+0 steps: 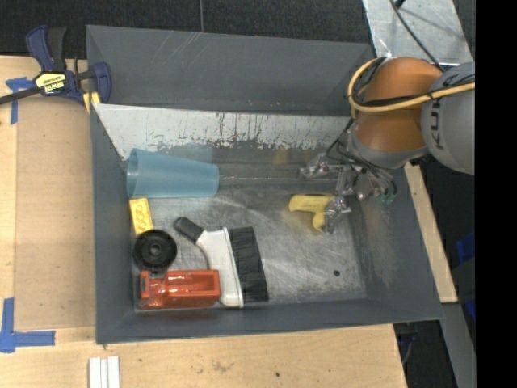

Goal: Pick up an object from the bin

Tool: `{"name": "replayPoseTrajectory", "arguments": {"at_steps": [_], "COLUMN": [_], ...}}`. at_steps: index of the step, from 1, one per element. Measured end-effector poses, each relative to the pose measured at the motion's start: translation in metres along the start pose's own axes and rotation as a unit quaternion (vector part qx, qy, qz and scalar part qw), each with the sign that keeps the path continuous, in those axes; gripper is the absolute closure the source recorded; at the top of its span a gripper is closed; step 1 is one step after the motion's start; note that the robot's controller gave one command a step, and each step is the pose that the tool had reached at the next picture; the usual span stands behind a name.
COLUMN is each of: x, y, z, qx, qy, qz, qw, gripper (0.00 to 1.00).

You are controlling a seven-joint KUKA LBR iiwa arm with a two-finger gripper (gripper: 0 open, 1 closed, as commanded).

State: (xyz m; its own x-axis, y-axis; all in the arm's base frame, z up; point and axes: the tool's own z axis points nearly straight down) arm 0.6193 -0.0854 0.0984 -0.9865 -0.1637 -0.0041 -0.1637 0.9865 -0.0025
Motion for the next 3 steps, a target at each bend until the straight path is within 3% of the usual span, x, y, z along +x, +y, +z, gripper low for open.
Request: {"name": "replayPoseTrajectory", "arguments": {"at_steps": [1, 2, 3], "x": [0.000, 0.000, 0.003], "y": [-0.008, -0.008, 0.019], "z": [0.021, 0.021, -0.111], "qx": [0.000, 0.000, -0.001], "qy": [-0.0059, -0.0059, -0.0001], "qz": [-0.072, -0.072, -0.153], "qw": [0.9974, 0.9974, 0.9882], "gripper": [1.00, 1.00, 1.00]}}
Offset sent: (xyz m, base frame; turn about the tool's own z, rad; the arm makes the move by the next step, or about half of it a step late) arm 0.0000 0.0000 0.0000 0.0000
